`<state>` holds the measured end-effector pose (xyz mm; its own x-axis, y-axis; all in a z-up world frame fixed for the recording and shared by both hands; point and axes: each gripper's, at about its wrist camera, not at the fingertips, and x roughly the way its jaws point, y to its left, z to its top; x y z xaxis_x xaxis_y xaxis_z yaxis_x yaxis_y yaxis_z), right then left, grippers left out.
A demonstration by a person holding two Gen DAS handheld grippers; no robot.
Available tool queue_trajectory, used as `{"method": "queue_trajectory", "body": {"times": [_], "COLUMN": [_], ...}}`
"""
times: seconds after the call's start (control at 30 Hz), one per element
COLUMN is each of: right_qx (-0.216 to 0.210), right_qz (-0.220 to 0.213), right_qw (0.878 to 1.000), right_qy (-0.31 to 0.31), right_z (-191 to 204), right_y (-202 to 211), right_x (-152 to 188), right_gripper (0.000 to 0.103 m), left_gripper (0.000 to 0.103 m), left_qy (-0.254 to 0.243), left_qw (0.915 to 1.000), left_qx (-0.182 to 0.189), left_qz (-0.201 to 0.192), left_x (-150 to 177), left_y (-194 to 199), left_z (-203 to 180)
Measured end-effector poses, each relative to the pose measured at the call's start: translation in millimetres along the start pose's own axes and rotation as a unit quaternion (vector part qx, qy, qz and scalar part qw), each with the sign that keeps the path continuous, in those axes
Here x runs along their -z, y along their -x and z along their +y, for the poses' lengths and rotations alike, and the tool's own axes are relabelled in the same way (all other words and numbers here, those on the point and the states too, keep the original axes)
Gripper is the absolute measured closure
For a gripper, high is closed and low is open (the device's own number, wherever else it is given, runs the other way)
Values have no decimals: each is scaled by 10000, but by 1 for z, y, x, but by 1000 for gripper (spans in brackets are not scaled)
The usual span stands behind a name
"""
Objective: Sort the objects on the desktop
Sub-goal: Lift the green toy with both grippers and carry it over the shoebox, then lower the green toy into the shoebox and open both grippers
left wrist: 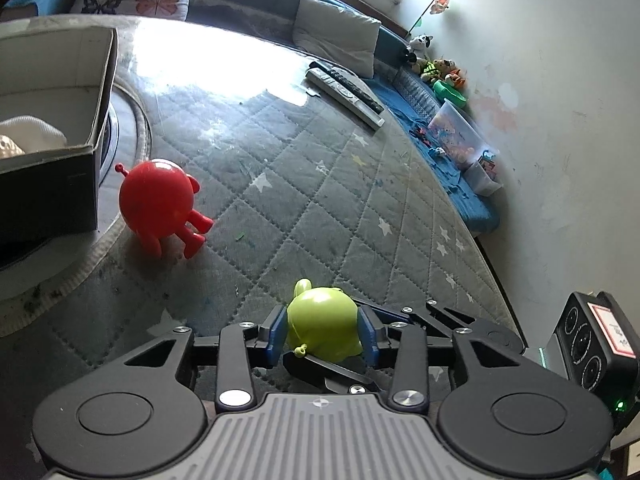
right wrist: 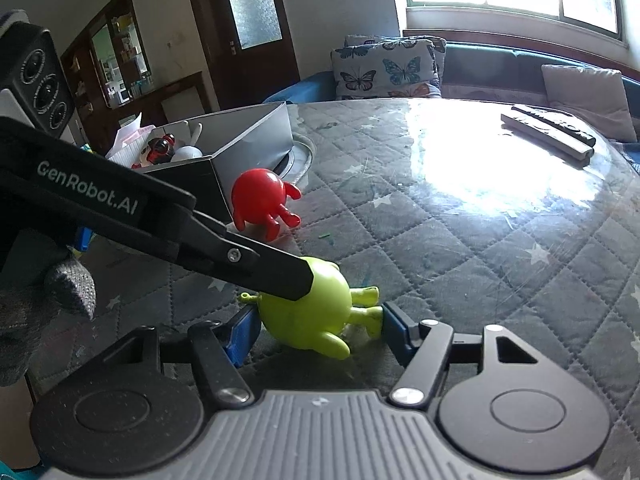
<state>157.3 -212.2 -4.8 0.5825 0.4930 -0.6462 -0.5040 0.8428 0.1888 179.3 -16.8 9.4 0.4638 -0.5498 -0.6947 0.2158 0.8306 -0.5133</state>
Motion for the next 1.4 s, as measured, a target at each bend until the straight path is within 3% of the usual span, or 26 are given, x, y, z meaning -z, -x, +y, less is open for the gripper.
{"method": "queue_trajectory", "body": {"times": [0.4,0.57,0.8,1.03,1.4], "right_qx": [-35,-145,-405,-651,-807], "right_qz": [-36,-128,-486,-650,-166], "right_qw": [9999,9984,9912,9834,9798], "right_qy": [144,535,1164,1561,1822], "right_z": [12,35,76,107,125], "right_y": [4,8,1,-32,-105], "right_x": [-2,-16,-62,-114,-144], "right_gripper": [37,37,37,37,37], "left_gripper": [61,61,61,61,61], "left_qy": [65,170,244,526,1257], "left_qw": [9998,9984,9910,9802,9753], "left_qx": [89,36,-196,-410,-383], "left_qz": [-187,-546,-1304,-1862,-1775], "left_x": [10,12,-5,-38,-62], "left_y": [17,49,103,134,119], "left_z": [4,12,29,66,137]}}
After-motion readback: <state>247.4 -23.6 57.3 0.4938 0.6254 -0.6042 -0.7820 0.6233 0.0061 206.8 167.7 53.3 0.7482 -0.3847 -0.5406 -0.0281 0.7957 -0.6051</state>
